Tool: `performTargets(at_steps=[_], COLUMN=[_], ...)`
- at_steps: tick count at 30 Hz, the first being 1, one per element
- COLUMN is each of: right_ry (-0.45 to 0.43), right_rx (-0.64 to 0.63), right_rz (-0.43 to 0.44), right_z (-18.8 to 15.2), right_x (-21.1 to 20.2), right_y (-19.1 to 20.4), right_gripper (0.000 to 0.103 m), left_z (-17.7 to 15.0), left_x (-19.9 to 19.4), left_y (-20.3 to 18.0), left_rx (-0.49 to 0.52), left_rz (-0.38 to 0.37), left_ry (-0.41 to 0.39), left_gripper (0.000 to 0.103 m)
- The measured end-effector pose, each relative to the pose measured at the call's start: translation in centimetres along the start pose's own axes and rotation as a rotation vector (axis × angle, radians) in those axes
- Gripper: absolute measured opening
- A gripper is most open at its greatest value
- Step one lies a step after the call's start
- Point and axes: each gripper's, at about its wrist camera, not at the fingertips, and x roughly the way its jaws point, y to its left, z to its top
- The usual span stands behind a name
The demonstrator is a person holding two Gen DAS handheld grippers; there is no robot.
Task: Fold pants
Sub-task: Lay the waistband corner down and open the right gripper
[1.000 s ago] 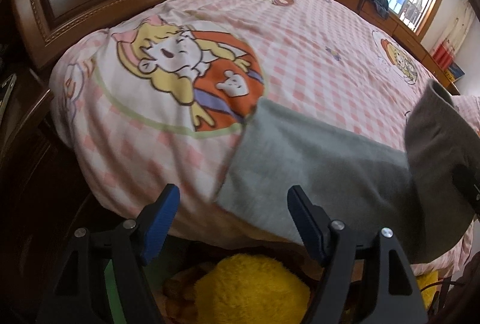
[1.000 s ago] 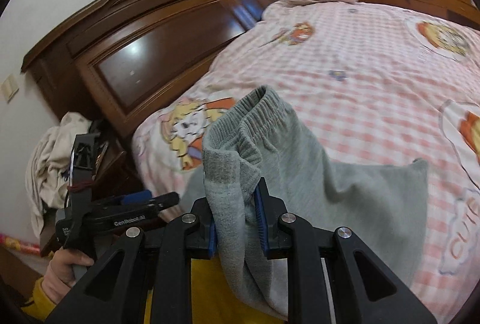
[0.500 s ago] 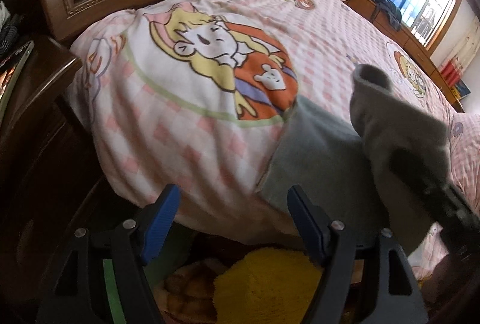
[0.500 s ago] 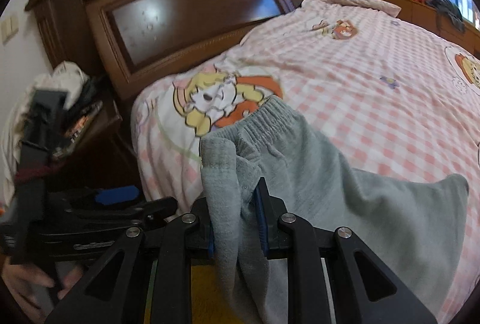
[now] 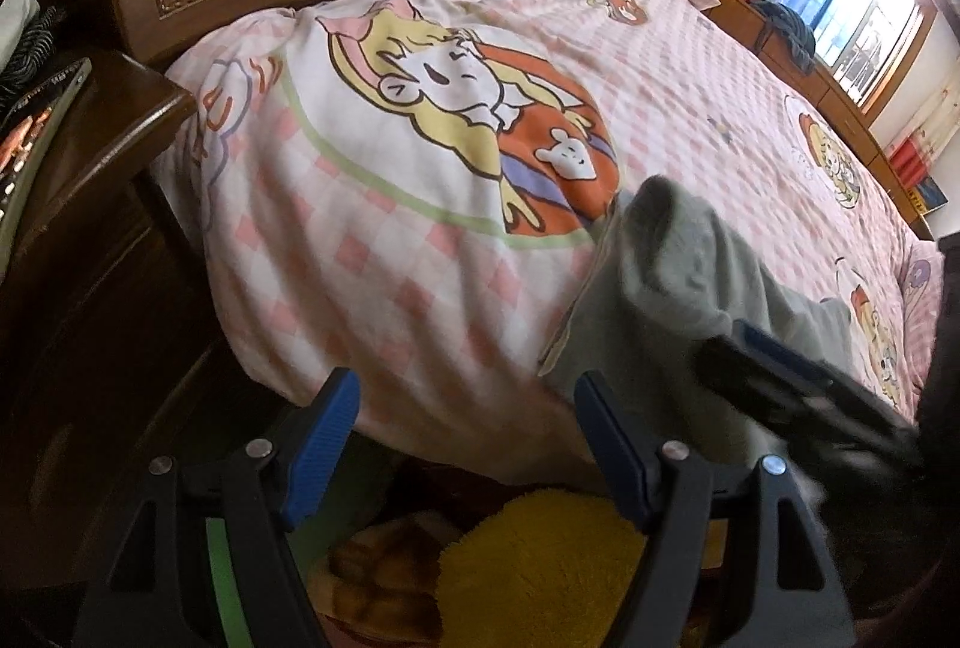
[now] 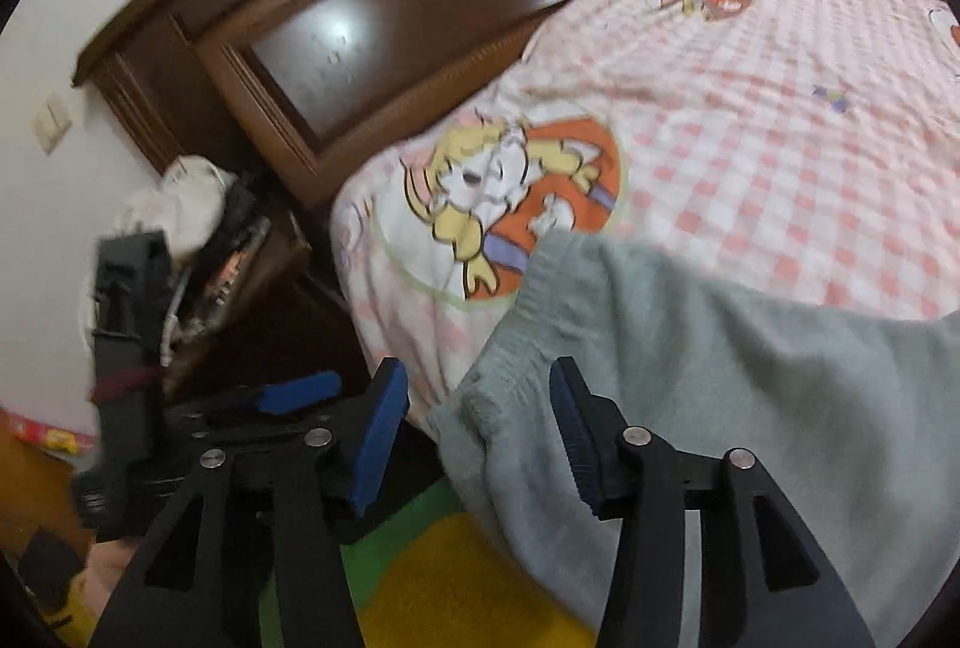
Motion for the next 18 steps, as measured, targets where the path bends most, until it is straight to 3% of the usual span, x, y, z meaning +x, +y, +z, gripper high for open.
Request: performTargets(at_steps=[8,14,17,18], right_ry=[-0.005,0.022,0.031,0.037], right_rx=[0.074,0.192,0.196,0.198], right_rz=[-0.296,-0.360,-0.386,-0.399], right_z=[-1.7,-3.9,-4.6,-4.8], right_x=[-5.0,-6.4,-6.6,-6.6], right_y=[-5.9,-10.3,-11.2,-11.5], right_gripper=[0.051,0.051,0.051,0.051], left_z=[0.2,0.2,0.2,0.2], left_x=[-2.0,-1.6,-0.2,0.5], left_y=[-2.7,-6.0,-7.4,-7.8], left_rx=[0.046,0.049,0.077,0.090], left_rz=[-0.057,-0.182,-0.162,-0.122], left_ry=[-0.034,-0.018,-0.009,-0.006], left_gripper=[0.078,0.076,0.069,0.060])
